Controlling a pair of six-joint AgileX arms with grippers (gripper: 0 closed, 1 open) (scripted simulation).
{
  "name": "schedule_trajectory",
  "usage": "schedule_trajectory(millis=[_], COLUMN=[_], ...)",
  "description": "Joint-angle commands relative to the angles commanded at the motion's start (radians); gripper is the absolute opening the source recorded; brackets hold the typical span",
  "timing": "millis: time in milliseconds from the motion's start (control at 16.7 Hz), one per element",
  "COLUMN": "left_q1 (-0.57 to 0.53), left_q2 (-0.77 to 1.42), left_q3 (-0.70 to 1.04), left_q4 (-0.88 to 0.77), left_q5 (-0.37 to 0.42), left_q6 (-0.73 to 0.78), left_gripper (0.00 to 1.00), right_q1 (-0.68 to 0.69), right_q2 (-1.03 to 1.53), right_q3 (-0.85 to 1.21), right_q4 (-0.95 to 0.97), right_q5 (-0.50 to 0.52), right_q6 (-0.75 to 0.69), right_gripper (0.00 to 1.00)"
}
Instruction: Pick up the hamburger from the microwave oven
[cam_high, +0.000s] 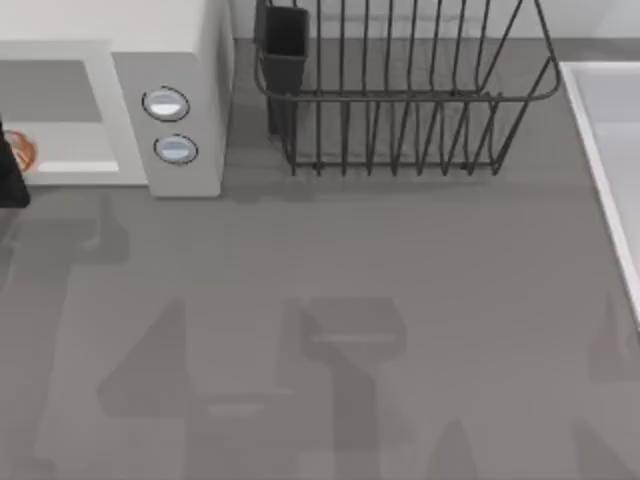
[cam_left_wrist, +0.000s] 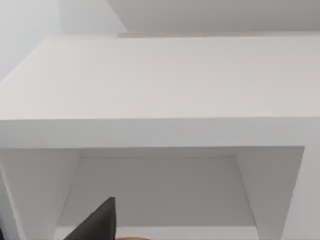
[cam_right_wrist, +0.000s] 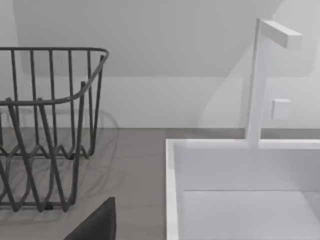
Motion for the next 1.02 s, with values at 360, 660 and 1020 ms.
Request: schedule_trajectory(millis=[360,660,1020], left_q1=[0.056,0.094,0.115], left_q2=[0.706,1.179,1.434], left_q3=[0.235,0.391,0.482], left_q4=[0.336,0.560,0.689], left_q5=[0.064,0.107,0.132], left_q6=[0.025,0.042,0.052], left_gripper=[1.00,1.00,1.00], right_q1=[0.000,0.000,0.000], right_q2=[0.000,0.000,0.000], right_q3=[0.000,0.000,0.000], right_q4=[0.000,0.000,0.000], right_q5=[0.000,0.000,0.000], right_q6=[0.000,0.000,0.000], right_gripper=[1.00,1.00,1.00])
